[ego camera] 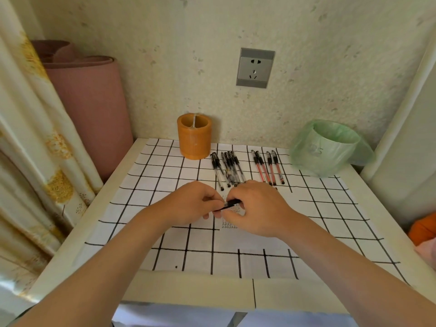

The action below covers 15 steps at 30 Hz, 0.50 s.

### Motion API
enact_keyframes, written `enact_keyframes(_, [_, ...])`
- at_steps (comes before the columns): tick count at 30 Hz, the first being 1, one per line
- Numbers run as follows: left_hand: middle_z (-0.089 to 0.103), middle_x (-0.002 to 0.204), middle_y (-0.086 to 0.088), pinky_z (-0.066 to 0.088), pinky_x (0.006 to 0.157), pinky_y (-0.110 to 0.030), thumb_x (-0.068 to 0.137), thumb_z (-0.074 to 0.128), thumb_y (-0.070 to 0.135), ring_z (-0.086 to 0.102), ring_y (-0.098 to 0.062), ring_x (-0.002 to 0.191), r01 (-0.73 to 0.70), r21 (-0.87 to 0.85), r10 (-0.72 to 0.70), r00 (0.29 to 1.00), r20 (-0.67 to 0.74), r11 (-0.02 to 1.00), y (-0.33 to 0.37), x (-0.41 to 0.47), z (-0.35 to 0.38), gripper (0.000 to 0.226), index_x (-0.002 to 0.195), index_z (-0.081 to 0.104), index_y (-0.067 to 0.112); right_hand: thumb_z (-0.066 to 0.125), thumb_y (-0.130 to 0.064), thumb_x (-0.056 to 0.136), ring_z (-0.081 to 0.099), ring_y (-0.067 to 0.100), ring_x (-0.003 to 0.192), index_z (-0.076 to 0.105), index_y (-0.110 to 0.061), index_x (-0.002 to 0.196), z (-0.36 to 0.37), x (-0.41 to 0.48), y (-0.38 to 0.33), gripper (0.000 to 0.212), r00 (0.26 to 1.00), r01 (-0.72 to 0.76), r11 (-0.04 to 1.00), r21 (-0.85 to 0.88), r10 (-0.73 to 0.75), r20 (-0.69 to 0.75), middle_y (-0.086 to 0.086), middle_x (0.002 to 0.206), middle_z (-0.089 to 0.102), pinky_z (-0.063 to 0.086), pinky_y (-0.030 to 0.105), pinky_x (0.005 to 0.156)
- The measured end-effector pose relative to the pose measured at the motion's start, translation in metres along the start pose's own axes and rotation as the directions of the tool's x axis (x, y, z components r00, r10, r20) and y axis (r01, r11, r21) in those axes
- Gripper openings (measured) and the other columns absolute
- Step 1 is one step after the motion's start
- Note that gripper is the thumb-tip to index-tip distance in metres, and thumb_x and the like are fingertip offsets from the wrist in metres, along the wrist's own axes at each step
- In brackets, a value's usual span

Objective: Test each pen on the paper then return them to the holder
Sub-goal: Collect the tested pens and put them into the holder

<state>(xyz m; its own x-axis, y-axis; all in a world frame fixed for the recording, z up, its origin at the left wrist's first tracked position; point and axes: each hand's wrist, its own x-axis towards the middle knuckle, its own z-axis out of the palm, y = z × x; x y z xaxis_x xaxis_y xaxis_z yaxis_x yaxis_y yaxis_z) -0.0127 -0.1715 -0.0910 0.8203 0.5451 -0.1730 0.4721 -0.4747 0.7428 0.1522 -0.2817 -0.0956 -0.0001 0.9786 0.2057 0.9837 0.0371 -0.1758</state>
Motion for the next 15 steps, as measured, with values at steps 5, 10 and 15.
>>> enact_keyframes(5, [0.076,0.081,-0.009,0.055,0.074,-0.024,0.089,0.072,0.026,0.065,-0.007,0.071,0.043,-0.16,-0.022,0.991,0.131,0.986,0.007,-0.006,0.001,0.013,0.091,0.08,0.016,0.044,-0.088,0.064,0.044,0.013,0.048,0.046,-0.02,0.046,0.003,0.002,-0.014,0.07,0.997,0.035,0.981,-0.188,-0.046,-0.054,-0.007,0.041,0.041,0.029,0.028,0.053])
enact_keyframes(10, [0.077,0.089,-0.009,0.056,0.076,-0.022,0.089,0.072,0.025,0.068,-0.01,0.079,0.081,-0.223,-0.042,0.983,0.176,0.971,0.007,-0.008,0.0,0.015,0.093,0.08,0.013,0.053,-0.069,0.064,0.024,0.015,0.037,0.039,-0.011,0.041,0.004,0.001,-0.024,0.064,0.996,-0.011,0.989,-0.147,-0.003,-0.094,-0.002,0.034,0.024,0.023,0.023,0.041])
enact_keyframes(15, [0.077,0.09,-0.008,0.058,0.08,-0.026,0.09,0.071,0.024,0.068,-0.01,0.079,0.1,-0.244,-0.058,0.983,0.175,0.965,0.006,-0.006,-0.001,0.015,0.093,0.079,0.012,0.054,-0.061,0.066,0.03,0.014,0.036,0.045,-0.01,0.044,0.009,0.003,-0.026,0.056,0.993,-0.062,0.99,-0.13,0.048,-0.108,0.001,0.034,0.029,0.034,0.023,0.039])
